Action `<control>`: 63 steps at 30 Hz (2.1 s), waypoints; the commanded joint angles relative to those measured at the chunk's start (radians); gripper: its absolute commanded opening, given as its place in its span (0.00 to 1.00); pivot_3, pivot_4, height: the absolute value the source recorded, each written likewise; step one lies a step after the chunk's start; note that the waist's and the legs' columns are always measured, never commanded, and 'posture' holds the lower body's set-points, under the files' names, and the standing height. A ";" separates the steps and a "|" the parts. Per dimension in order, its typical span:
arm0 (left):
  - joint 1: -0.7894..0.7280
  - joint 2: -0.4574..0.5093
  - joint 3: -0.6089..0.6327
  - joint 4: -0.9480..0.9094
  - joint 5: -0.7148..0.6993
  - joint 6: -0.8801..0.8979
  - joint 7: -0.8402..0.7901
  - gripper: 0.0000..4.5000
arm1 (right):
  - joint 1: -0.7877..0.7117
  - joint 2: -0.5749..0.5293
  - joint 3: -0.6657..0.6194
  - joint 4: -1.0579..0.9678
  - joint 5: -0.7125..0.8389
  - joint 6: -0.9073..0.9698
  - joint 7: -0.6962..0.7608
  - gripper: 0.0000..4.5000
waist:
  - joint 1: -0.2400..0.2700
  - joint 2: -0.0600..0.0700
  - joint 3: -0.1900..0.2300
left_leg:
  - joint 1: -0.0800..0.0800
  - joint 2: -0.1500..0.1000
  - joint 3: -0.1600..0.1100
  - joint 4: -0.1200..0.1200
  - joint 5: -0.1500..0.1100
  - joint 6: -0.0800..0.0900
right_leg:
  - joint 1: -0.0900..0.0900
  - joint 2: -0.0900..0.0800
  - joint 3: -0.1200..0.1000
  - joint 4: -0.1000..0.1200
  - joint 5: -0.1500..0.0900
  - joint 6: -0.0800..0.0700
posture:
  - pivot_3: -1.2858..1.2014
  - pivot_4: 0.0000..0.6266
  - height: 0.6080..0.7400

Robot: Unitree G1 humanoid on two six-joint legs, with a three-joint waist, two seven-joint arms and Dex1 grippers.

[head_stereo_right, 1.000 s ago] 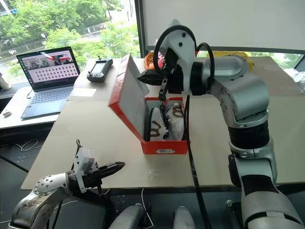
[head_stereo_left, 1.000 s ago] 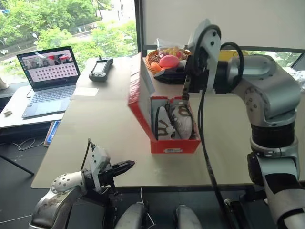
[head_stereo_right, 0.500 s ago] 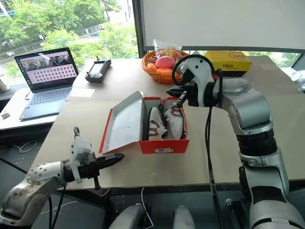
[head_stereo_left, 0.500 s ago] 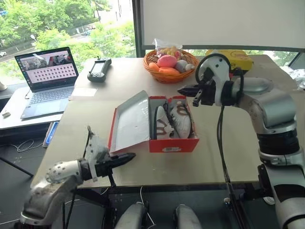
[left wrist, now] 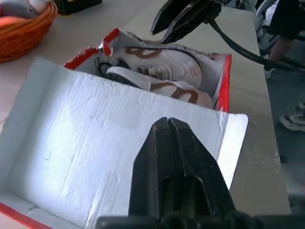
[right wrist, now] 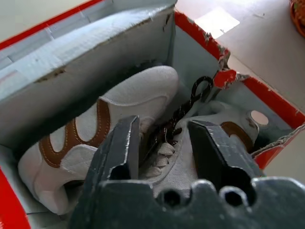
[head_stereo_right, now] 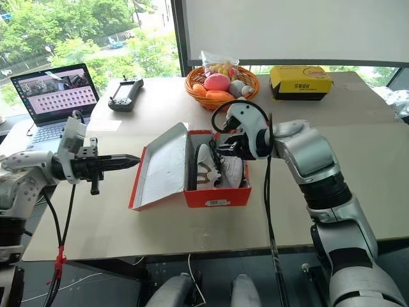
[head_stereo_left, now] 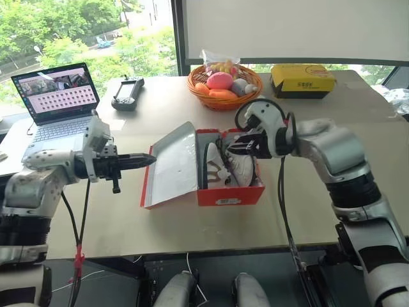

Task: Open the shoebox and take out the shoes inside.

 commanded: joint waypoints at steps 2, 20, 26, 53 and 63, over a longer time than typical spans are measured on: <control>-0.050 -0.018 0.011 0.017 0.022 -0.042 -0.032 0.00 | -0.036 -0.025 0.101 0.019 -0.126 -0.087 -0.018 0.85 | -0.001 -0.001 0.000 | 0.000 0.000 0.000 0.000 0.000 0.000 | 0.000 0.000 0.000 0.000 0.000 0.000 | 0.52 0.24 1.00; 0.142 -0.243 0.094 -0.056 0.042 -0.220 0.097 0.00 | 0.031 0.039 0.185 0.080 -0.312 -0.117 -0.057 0.99 | 0.001 -0.001 0.000 | 0.003 0.001 0.000 0.003 0.001 -0.003 | 0.002 0.004 0.002 0.001 0.005 0.001 | 0.52 0.24 1.00; 0.160 -0.303 0.094 -0.056 0.038 -0.243 0.136 0.00 | 0.037 0.081 0.174 0.079 -0.317 -0.078 -0.072 0.99 | 0.004 -0.001 0.000 | 0.003 0.002 -0.001 0.003 0.002 -0.004 | 0.002 0.006 0.002 0.001 0.008 -0.001 | 0.52 0.24 1.00; 0.150 -0.316 0.088 -0.056 0.045 -0.254 0.161 0.00 | 0.073 0.144 0.171 0.142 -0.411 -0.101 -0.109 0.02 | 0.000 -0.007 -0.004 | 0.006 0.004 -0.002 0.003 0.002 -0.005 | 0.003 0.008 0.002 0.001 0.011 -0.001 | 0.52 0.24 1.00; 0.147 -0.314 0.082 -0.055 0.053 -0.256 0.168 0.00 | 0.024 0.203 -0.049 0.094 -0.305 -0.036 -0.124 0.02 | -0.010 -0.007 -0.003 | 0.006 0.004 -0.003 0.002 0.003 -0.005 | 0.002 0.010 0.003 0.001 0.012 -0.004 | 0.52 0.24 1.00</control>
